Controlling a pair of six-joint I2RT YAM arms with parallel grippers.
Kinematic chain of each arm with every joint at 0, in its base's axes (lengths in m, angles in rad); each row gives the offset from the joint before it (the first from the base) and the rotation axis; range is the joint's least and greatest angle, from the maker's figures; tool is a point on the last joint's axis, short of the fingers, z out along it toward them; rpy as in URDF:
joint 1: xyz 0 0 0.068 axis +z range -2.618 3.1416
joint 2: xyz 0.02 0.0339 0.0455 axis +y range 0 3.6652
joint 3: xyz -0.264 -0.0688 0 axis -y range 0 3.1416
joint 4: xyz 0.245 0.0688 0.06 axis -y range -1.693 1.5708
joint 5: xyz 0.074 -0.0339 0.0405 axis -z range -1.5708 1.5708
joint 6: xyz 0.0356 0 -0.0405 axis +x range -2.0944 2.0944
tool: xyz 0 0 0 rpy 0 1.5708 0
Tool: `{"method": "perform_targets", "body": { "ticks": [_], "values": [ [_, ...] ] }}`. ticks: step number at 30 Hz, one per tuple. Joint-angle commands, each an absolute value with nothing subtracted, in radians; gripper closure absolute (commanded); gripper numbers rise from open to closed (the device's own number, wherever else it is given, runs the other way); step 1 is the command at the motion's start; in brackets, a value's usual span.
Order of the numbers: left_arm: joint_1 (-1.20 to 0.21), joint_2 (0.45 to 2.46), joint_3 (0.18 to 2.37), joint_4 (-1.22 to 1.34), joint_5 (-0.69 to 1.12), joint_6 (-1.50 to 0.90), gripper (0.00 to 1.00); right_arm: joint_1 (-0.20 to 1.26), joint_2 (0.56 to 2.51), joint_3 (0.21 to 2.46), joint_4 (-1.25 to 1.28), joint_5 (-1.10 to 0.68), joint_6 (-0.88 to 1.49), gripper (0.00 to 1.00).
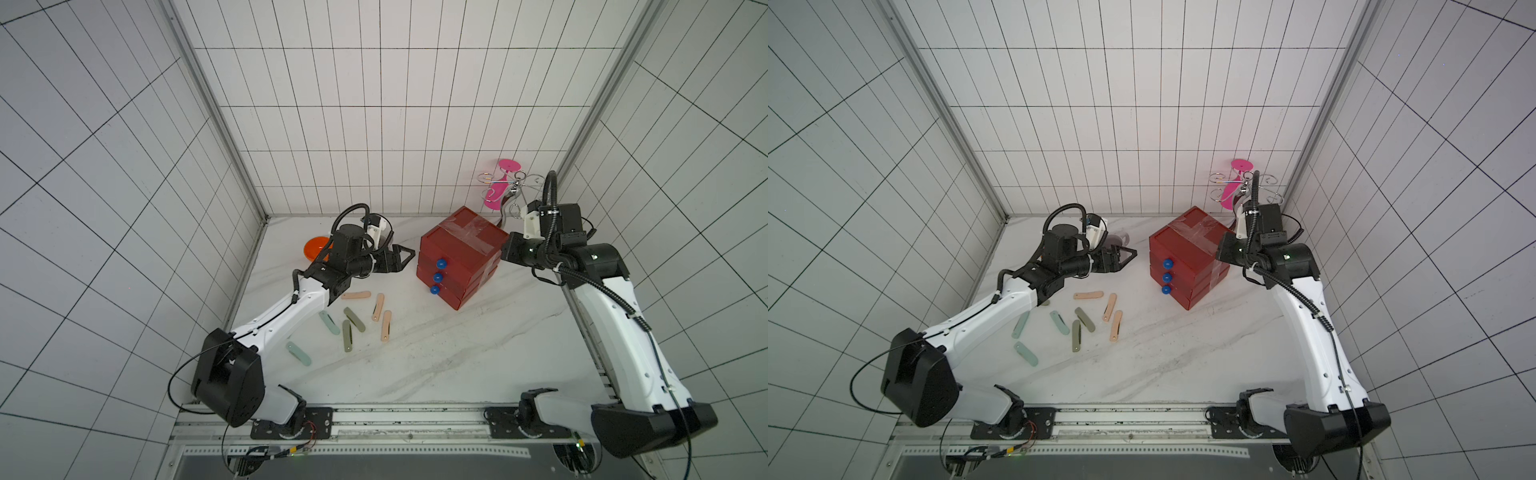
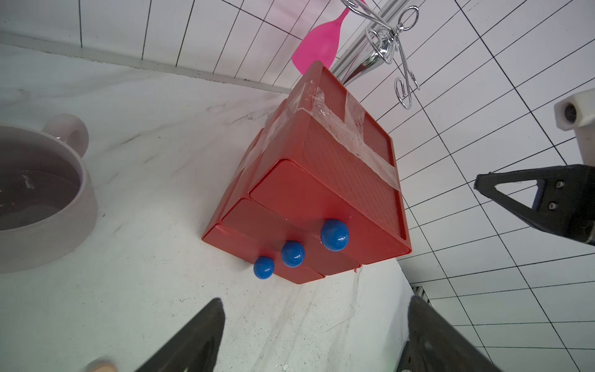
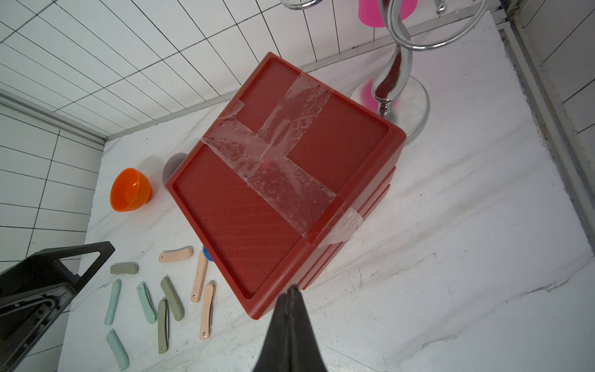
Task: Place the fruit knives into the drawer by color
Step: Open the drawer in the storage box.
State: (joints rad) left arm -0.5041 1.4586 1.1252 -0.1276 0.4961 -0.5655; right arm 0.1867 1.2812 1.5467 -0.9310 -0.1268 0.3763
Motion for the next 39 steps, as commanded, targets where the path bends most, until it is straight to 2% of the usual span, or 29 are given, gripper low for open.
{"method": "perform_targets", "body": {
  "ticks": [1, 18, 29, 39],
  "values": [
    [-0.509, 1.494, 1.121, -0.102, 0.552, -0.604, 0.11, 0.212, 1.321, 1.660, -0.944, -0.109, 0.362, 1.00],
    [-0.594, 1.581, 1.139, -0.097, 0.532, -0.598, 0.11, 0.240, 1.482, 1.677, -0.866, -0.127, 0.346, 1.00],
    [-0.631, 1.600, 1.144, -0.009, 0.482, -0.738, 0.15, 0.241, 1.505, 1.670, -0.853, -0.118, 0.321, 1.00],
    [-0.659, 1.658, 1.152, 0.118, 0.459, -0.896, 0.31, 0.241, 1.511, 1.649, -0.843, -0.114, 0.337, 1.00]
  ]
}}
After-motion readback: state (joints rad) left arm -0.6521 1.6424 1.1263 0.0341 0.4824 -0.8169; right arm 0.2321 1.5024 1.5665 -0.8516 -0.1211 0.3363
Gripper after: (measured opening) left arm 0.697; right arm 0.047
